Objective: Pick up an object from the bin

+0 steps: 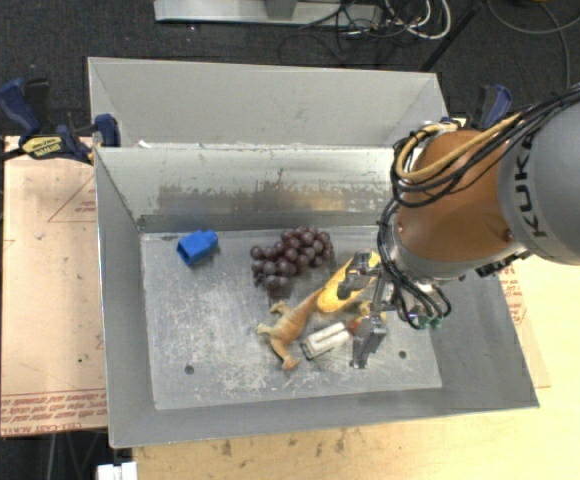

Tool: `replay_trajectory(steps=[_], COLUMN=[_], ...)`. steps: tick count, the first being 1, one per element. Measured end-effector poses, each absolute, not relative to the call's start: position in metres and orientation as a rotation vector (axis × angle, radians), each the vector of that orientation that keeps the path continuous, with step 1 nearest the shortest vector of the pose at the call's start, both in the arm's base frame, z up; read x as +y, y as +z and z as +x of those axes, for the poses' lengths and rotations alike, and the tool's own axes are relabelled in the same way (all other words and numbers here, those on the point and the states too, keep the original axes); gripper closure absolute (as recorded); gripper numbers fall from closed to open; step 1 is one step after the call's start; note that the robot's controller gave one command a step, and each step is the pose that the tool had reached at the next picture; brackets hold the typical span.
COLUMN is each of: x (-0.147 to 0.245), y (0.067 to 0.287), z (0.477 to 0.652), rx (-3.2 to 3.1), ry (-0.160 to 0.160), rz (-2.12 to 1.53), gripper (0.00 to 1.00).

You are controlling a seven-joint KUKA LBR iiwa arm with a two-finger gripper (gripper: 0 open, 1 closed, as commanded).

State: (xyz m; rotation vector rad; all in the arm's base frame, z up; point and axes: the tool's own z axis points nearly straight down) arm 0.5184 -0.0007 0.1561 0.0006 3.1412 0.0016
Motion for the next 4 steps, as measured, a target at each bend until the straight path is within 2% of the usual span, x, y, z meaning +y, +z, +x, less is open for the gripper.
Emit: replay_trajectory(steps=[1, 2, 3, 4], x=[-0.001, 0.023, 0.023, 0.029], y=[0.156, 0.079, 0.079, 0.233], z=[0.518, 0.540, 0.540, 0.577], rx=[3.141, 3.105, 3.105, 3.099], ry=[0.002, -0.002, -0.002, 0.000], rz=[0.001, -0.472, -0.472, -0.453], gripper=[0.00, 1.00, 1.00, 1.00])
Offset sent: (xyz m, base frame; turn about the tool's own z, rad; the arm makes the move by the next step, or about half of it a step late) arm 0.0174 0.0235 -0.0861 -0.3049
